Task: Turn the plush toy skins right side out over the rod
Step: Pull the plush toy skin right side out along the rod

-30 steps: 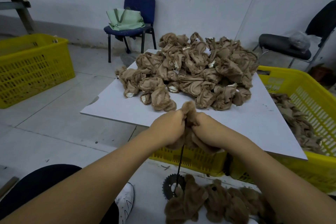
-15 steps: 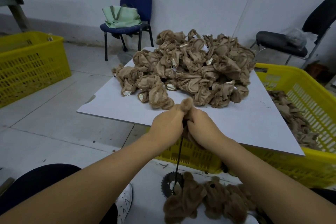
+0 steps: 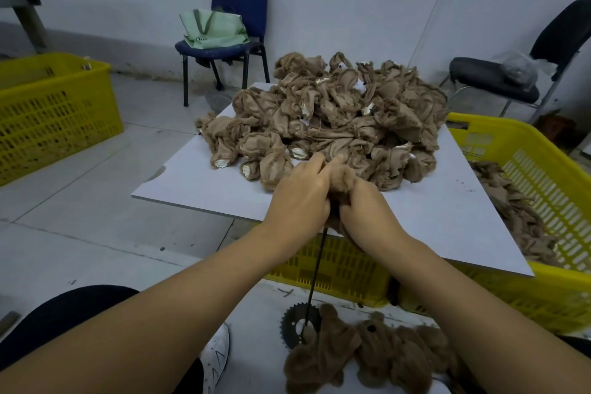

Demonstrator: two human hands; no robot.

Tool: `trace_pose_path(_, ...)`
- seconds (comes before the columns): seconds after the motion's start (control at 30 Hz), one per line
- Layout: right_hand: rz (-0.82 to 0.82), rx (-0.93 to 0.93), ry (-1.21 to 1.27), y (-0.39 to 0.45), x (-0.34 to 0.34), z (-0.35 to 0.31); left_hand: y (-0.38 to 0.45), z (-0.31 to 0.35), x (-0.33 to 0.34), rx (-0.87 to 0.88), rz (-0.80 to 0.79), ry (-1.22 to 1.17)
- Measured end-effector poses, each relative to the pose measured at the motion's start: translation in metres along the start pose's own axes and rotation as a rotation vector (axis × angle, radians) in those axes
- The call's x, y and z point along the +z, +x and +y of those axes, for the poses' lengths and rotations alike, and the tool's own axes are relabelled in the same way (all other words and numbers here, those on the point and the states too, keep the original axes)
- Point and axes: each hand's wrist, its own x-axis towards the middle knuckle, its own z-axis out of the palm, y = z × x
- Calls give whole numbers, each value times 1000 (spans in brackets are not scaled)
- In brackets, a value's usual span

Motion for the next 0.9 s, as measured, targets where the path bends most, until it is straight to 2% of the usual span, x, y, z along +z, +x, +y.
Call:
trace_pose_path(0.2,-91,-101,-51,5,20,1,2,-3,6,126,77,330)
trace_pose_path(0.3,-151,-81,-98,7,22,5,2,-4,9,76,131,196)
trace_pose_path(0.37,-176,-28,-87,6,24,12,-3,-6,16,-84,28,46)
trace_pose_path(0.43,-242,11,-158,2,30,17,-10,-7,28,-275,-175,-11)
trace_pose_path(0.47,-274,30,-189,-1,33,19,-13,-7,33,-325,-249,-6)
trace_pose_path(0.53,-296,53,-192,-4,36,22,-19,-8,42,-337,-291,-6)
trace_pose_path(0.67,-320,48,-256,0,28,16,-14,-10,34,-343,-262,-84)
trace_pose_path(0.73,-262,57,-271,5,20,10,-10,-6,26,-313,-142,-126)
trace_pose_path(0.8,-194,55,-266,9,13,3,-4,-1,18,-214,-13,-144)
trace_pose_path(0.9,-157,19,-280,12,11,-1,2,-2,12,-19,47,-39)
